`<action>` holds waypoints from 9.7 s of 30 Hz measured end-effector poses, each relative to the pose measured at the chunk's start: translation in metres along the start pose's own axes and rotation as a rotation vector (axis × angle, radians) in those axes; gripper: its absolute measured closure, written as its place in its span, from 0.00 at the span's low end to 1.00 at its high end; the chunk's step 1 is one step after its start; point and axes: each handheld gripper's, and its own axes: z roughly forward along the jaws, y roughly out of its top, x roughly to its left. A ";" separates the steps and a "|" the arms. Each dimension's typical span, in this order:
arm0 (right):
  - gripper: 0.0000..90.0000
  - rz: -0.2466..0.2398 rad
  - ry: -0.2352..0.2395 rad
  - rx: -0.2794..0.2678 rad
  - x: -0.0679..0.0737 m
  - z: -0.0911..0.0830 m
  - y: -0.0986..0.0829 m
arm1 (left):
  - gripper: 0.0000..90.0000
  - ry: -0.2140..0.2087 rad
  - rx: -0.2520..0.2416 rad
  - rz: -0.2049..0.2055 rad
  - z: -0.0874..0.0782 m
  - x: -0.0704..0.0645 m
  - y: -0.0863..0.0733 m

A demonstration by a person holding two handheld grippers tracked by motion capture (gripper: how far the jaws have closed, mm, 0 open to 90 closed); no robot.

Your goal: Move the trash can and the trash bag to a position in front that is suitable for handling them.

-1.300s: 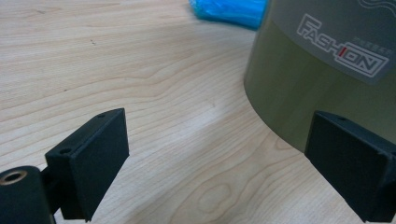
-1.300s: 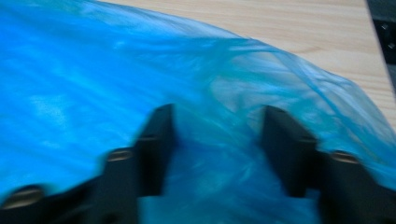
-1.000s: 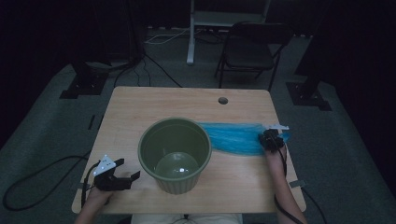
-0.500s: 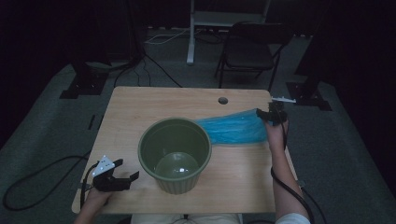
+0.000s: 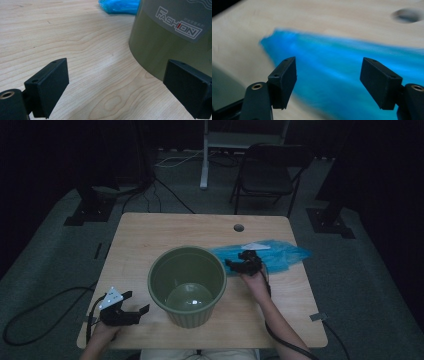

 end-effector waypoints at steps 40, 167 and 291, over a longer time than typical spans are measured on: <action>0.98 -0.057 -0.035 0.132 -0.042 -0.047 -0.059 | 0.08 0.003 -0.001 -0.007 0.000 0.001 0.001; 0.97 -0.047 -0.061 0.120 -0.037 -0.017 -0.029 | 0.08 0.001 -0.014 -0.029 -0.004 0.004 0.000; 0.50 0.169 -0.415 0.079 -0.061 -0.021 -0.053 | 0.08 -0.010 -0.002 -0.020 -0.001 0.002 0.000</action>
